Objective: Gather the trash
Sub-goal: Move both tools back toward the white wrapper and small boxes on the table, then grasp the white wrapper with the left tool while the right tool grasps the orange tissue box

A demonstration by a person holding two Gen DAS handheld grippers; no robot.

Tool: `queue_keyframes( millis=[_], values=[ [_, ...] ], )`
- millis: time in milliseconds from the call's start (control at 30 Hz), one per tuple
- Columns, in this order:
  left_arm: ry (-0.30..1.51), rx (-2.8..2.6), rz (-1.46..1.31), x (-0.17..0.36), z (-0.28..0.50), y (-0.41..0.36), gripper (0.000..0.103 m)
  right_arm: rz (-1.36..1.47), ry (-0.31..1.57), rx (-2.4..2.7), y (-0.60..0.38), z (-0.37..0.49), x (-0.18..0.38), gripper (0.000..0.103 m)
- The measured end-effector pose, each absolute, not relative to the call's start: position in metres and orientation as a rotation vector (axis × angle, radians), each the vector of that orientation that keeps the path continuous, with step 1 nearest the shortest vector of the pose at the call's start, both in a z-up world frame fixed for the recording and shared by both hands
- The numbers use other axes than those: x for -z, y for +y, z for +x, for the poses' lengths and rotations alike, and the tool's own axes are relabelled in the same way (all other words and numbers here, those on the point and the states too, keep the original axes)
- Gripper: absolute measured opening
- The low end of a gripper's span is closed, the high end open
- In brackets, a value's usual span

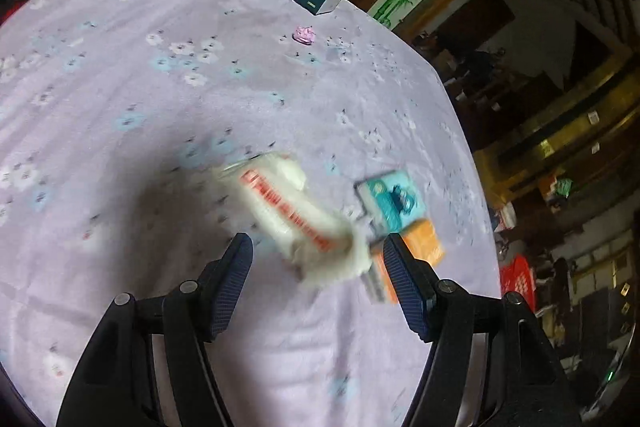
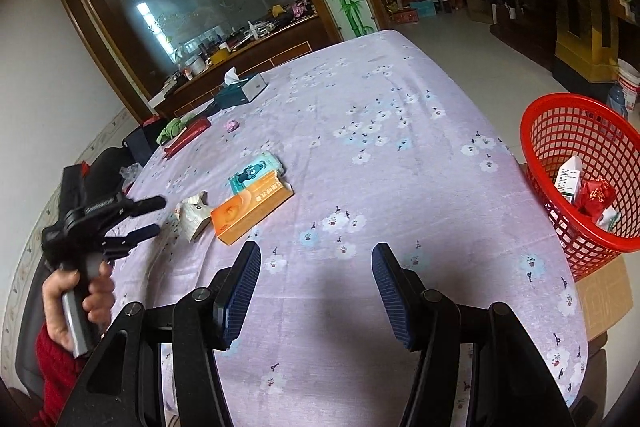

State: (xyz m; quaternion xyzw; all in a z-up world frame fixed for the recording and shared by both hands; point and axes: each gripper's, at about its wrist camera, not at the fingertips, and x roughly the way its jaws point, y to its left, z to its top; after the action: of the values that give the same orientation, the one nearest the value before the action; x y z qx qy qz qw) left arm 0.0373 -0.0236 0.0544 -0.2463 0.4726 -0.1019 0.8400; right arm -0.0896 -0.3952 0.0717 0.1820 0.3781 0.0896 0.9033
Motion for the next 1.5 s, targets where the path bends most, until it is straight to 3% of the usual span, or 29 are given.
queue_keyframes(
  millis=[400,467,533,1133,1400,1500],
  values=[
    [1.027,0.146,-0.279,-0.027,0.070,-0.063,0.065,0.383,0.803,-0.193,-0.388,-0.077,-0.075,0.062],
    [1.015,0.197,-0.261,-0.028,0.064,-0.065,0.047,0.368,0.814,-0.202,-0.377,-0.071,-0.077,0.063],
    [1.013,0.249,-0.252,-0.032,0.055,-0.066,0.038,0.352,0.835,-0.213,-0.364,-0.062,-0.077,0.069],
    [0.944,0.330,-0.247,-0.040,-0.004,0.001,0.039,0.526,1.126,0.016,-0.260,0.053,-0.023,0.073],
    [0.924,0.343,-0.223,-0.042,-0.010,0.000,0.039,0.323,1.137,0.083,-0.238,0.062,-0.014,0.074],
    [0.928,0.345,-0.209,-0.041,-0.009,-0.004,0.039,0.273,1.113,0.058,-0.253,0.050,-0.019,0.064]
  ],
)
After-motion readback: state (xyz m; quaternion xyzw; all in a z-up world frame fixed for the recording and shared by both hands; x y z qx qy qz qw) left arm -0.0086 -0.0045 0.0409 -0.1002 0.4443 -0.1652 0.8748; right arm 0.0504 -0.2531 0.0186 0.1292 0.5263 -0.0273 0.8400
